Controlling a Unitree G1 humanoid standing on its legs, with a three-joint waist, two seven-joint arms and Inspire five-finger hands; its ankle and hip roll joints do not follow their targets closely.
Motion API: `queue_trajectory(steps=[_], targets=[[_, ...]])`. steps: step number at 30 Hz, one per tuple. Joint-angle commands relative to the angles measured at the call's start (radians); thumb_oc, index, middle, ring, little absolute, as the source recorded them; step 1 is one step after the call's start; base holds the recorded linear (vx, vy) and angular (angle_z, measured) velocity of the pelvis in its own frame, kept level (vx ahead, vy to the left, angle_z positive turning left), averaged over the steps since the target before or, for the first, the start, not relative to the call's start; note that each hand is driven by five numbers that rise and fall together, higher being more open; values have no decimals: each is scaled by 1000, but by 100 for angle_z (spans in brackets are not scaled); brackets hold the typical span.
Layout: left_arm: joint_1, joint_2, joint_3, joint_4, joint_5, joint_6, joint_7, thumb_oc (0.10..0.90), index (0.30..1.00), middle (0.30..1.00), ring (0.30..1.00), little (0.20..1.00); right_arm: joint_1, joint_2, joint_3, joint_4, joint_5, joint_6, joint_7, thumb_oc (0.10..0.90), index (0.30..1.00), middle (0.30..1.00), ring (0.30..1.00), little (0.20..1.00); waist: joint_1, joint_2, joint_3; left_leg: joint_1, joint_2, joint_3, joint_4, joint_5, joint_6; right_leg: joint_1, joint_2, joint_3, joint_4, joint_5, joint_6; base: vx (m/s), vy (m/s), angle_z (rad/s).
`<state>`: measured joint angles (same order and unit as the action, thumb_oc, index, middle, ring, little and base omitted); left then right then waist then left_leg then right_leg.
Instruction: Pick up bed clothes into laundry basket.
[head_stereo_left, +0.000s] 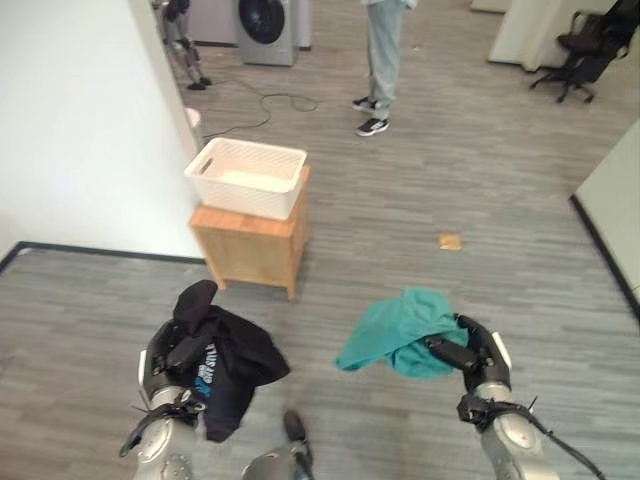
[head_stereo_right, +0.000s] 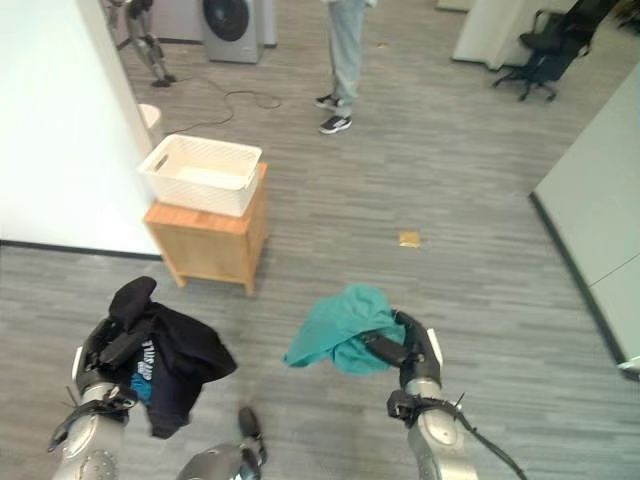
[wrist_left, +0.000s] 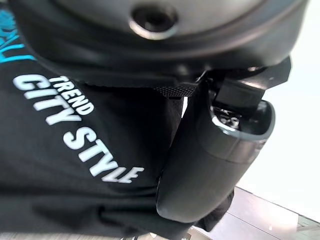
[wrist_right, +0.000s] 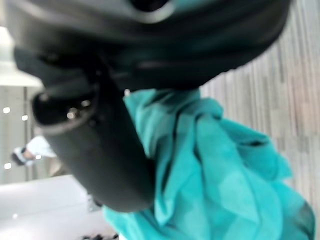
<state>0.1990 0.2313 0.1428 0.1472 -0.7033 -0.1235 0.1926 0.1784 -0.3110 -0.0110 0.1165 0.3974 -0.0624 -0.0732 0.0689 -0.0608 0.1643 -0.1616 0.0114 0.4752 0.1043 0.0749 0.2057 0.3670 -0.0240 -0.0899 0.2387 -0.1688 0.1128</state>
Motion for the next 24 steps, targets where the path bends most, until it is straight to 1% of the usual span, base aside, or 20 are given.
queue_trajectory(steps=[1, 2, 3, 4, 5, 7, 8, 9, 10, 11, 12, 13, 15, 16, 19, 20, 21, 22, 23, 24], targets=[[-155, 74, 60, -167, 72, -150, -16, 400, 300, 300, 300, 300, -72, -58, -88, -144, -17, -110, 7, 400, 300, 300, 300, 300, 8, 17, -58, 17, 108, -81, -46, 79, -236, -175, -185, 45, 286, 343, 92, 375, 183, -15], [-179, 90, 50, -166, 72, -158, -21, 400, 300, 300, 300, 300, -81, -60, -95, -141, -32, -114, 3, 400, 300, 300, 300, 300, -20, 27, -29, 36, 98, -110, -31, 57, -225, -266, -136, 115, 402, 379, 86, 540, 187, 57], [-200, 111, 37, -162, 100, -162, -21, 400, 300, 300, 300, 300, -84, -72, -114, -154, -78, -119, -20, 400, 300, 300, 300, 300, -60, 56, -9, 103, 82, -162, -40, 7, -202, -367, -86, 159, 469, 311, 59, 394, 104, 86], [-204, 110, 37, -160, 101, -162, -20, 400, 300, 300, 300, 300, -86, -72, -114, -155, -80, -118, -21, 400, 300, 300, 300, 300, -59, 57, -8, 98, 84, -162, -37, 6, -201, -376, -85, 160, 480, 308, 58, 561, 99, 120], [-233, 117, 23, -152, 118, -158, -23, 400, 300, 300, 300, 300, -71, -71, -149, -168, -73, -131, -31, 400, 300, 300, 300, 300, -108, 73, 7, 168, 53, -223, -68, -20, -202, -484, -83, 180, 399, 188, 14, 269, 17, 127], [-235, 117, 22, -151, 118, -159, -23, 400, 300, 300, 300, 300, -71, -72, -149, -169, -73, -131, -31, 400, 300, 300, 300, 300, -114, 77, 8, 168, 56, -230, -71, -15, -203, -479, -81, 172, 392, 192, 12, 269, -11, 99], [-252, 108, 7, -146, 91, -160, -43, 400, 300, 300, 300, 300, -64, -86, -180, -168, -74, -132, -28, 400, 300, 300, 300, 300, -149, 73, 5, 204, 37, -285, -93, -30, -216, -484, -56, 216, 213, 122, 1, 492, -136, 127], [-273, 102, -9, -119, 79, -158, -54, 400, 300, 300, 300, 300, -59, -116, -207, -171, -79, -135, -24, 400, 300, 300, 300, 300, -173, 50, -8, 234, 10, -333, -113, -67, -224, -475, -44, 295, -77, 112, 15, 591, -171, 143], [-285, 105, -20, -108, 83, -158, -51, 400, 300, 300, 300, 300, -53, -132, -223, -180, -85, -134, -27, 400, 300, 300, 300, 300, -181, 42, -14, 250, 4, -351, -127, -78, -227, -463, -48, 311, -153, 135, 32, 344, -125, 143], [-286, 105, -22, -106, 83, -158, -51, 400, 300, 300, 300, 300, -52, -132, -224, -180, -85, -134, -26, 400, 300, 300, 300, 300, -182, 43, -14, 252, 3, -354, -129, -78, -226, -454, -50, 307, -166, 139, 33, 172, -120, 114], [-288, 102, -29, -99, 118, -145, -32, 400, 300, 300, 300, 300, -51, -148, -233, -183, -90, -135, -25, 400, 300, 300, 300, 300, -170, 28, -25, 255, 5, -377, -116, -86, -223, -426, -51, 294, -132, 137, 30, 170, -209, 134], [-263, 83, -17, -105, 98, -144, -57, 400, 300, 300, 300, 300, -70, -169, -230, -184, -90, -127, -16, 400, 300, 300, 300, 300, -156, 11, -30, 270, 17, -358, -113, -96, -233, -409, -70, 256, -165, 168, 33, 164, -216, 121], [-234, 73, -2, -104, 82, -144, -85, 400, 300, 300, 300, 300, -80, -196, -259, -179, -79, -130, -1, 400, 300, 300, 300, 300, -140, 1, -46, 271, 29, -373, -94, -101, -244, -373, -50, 253, -194, 164, 16, 204, -312, 94], [-224, 66, 8, -94, 76, -149, -82, 400, 300, 300, 300, 300, -109, -228, -276, -178, -59, -146, -2, 400, 300, 300, 300, 300, -131, -11, -49, 239, 39, -406, -19, -93, -265, -338, -42, 224, -229, 171, -10, 218, -390, 67], [-224, 49, 4, -82, 51, -143, -88, 400, 300, 300, 300, 300, -117, -266, -296, -191, -27, -160, 6, 400, 300, 300, 300, 300, -119, -37, -25, 157, 61, -416, 172, -58, -300, -253, -33, 182, -269, 148, -49, 125, -218, 25], [-230, 49, -3, -79, 46, -142, -88, 400, 300, 300, 300, 300, -109, -277, -307, -187, -22, -161, 5, 400, 300, 300, 300, 300, -119, -44, -16, 131, 71, -399, 209, -31, -305, -231, -32, 170, -272, 142, -59, 115, -131, 47], [-248, 56, -24, -76, 41, -138, -92, 400, 300, 300, 300, 300, -100, -293, -328, -182, -17, -164, -14, 400, 300, 300, 300, 300, -128, -51, -2, 79, 112, -342, 213, 8, -308, -206, -32, 132, -270, 129, -69, 169, -106, 102], [-263, 71, -31, -75, 54, -136, -93, 400, 300, 300, 300, 300, -89, -301, -341, -184, -9, -165, -15, 400, 300, 300, 300, 300, -130, -50, -5, 61, 125, -293, 135, 2, -303, -193, -35, 109, -275, 115, -69, 141, -65, 127], [-263, 70, -32, -75, 55, -136, -93, 400, 300, 300, 300, 300, -89, -302, -342, -184, -9, -165, -15, 400, 300, 300, 300, 300, -130, -51, -7, 63, 122, -293, 130, 5, -302, -193, -37, 108, -276, 115, -68, 179, 10, 102], [-263, 78, -32, -75, 64, -135, -91, 400, 300, 300, 300, 300, -86, -306, -341, -189, -11, -164, -13, 400, 300, 300, 300, 300, -129, -44, -13, 66, 120, -272, 56, 12, -300, -188, -35, 95, -282, 107, -62, 153, 43, 41]])
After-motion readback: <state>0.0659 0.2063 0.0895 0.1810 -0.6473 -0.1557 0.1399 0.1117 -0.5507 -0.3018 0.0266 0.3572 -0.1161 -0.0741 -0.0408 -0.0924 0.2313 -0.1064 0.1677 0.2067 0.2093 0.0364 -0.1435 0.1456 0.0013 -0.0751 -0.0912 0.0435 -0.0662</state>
